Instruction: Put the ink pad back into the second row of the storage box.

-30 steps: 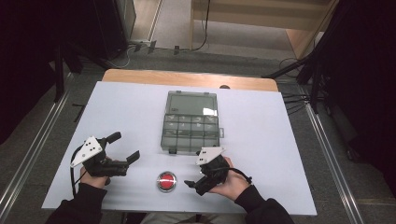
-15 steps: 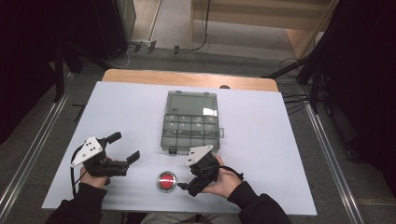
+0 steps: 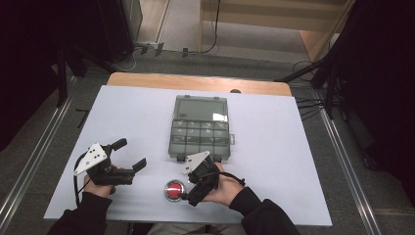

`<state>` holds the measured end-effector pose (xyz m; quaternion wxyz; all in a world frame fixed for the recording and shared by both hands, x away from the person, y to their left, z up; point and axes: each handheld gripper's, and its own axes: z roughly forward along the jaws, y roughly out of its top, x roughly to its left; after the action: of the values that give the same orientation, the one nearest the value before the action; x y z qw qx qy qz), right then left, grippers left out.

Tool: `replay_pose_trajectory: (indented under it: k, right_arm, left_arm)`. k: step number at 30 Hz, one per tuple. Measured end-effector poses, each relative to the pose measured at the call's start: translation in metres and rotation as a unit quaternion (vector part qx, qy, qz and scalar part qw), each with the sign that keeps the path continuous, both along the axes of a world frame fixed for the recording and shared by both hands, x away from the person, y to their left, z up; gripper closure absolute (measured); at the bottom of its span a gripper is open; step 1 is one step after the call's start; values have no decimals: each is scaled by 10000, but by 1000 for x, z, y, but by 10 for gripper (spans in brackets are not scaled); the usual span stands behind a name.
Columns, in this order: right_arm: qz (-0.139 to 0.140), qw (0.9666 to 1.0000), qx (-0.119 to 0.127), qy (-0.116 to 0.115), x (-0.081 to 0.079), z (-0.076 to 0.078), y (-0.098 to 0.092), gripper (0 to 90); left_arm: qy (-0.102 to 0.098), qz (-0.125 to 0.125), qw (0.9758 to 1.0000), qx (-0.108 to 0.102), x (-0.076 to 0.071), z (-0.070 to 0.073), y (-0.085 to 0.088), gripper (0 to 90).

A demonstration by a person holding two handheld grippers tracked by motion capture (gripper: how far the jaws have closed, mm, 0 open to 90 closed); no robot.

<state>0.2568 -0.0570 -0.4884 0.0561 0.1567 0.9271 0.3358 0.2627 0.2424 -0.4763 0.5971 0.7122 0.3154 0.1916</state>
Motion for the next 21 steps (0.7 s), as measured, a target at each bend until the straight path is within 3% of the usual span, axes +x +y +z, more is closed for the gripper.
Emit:
replay_pose_trajectory:
  k: [16, 19, 21]
  right_arm:
    - [478, 9987, -188, 49, -5, -7, 33, 8]
    - [556, 9982, -217, 78, -6, -9, 35, 54]
    - [667, 9974, -237, 143, -7, -10, 36, 133]
  left_arm:
    - [-1, 2, 10000, -7, 0, 0, 0, 0]
    - [5, 5, 10000, -17, 0, 0, 0, 0]
    - [3, 20, 10000, -17, 0, 0, 0, 0]
